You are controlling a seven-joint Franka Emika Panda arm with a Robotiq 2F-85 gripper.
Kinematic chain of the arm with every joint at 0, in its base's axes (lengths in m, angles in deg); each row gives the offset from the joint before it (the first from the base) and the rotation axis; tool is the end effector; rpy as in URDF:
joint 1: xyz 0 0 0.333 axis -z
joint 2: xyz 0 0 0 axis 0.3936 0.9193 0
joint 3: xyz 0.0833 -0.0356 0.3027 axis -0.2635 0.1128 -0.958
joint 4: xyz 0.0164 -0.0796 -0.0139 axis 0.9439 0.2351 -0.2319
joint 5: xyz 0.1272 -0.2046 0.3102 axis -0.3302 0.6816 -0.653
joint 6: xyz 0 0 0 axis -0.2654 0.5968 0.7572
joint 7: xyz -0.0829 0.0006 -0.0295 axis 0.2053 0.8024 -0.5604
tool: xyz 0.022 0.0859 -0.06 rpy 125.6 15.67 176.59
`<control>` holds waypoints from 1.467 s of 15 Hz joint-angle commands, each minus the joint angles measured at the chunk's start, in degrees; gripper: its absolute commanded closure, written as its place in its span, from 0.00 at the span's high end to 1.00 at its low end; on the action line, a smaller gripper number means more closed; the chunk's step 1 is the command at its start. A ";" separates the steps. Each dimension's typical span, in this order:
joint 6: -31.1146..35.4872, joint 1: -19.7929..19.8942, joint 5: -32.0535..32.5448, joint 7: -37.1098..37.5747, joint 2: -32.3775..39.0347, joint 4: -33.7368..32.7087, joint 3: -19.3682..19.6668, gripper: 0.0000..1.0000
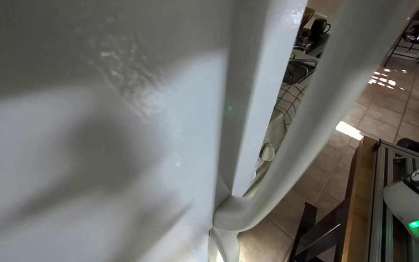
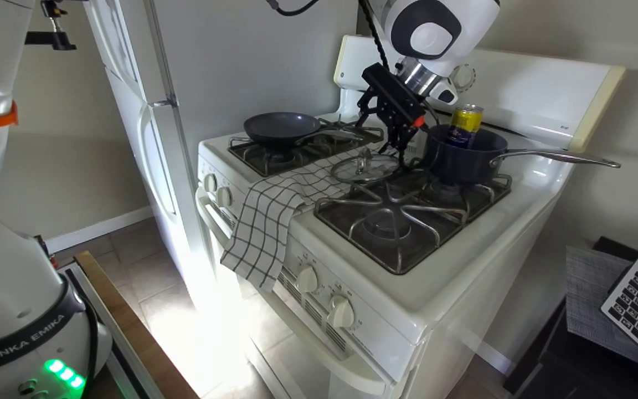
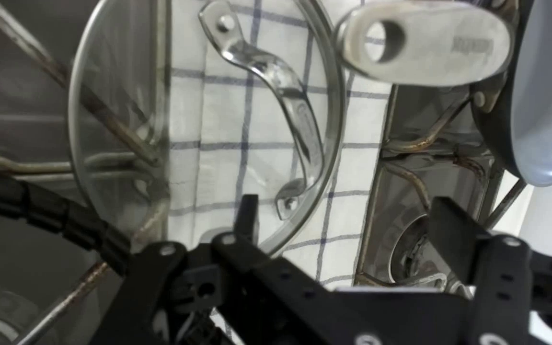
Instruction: Put the lid on the pan
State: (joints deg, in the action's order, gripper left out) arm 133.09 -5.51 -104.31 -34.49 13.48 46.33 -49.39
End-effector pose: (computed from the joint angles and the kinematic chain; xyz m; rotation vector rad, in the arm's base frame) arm 0.6488 -0.2071 0.3676 -2.6153 0.0418 -0.0030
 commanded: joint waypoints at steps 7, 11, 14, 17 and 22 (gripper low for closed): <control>-7.76 0.91 5.81 0.05 3.15 -4.89 -1.99 0.79; -7.36 0.50 8.20 0.68 3.65 -4.73 -1.85 0.80; -6.91 0.53 8.53 0.89 3.82 -4.51 -2.10 0.58; -6.58 0.64 8.06 0.99 3.73 -4.41 -2.35 0.35; -6.52 0.73 7.85 1.12 3.97 -4.51 -2.47 0.00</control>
State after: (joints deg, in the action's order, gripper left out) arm 126.95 -5.28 -97.05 -34.40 16.37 43.08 -51.11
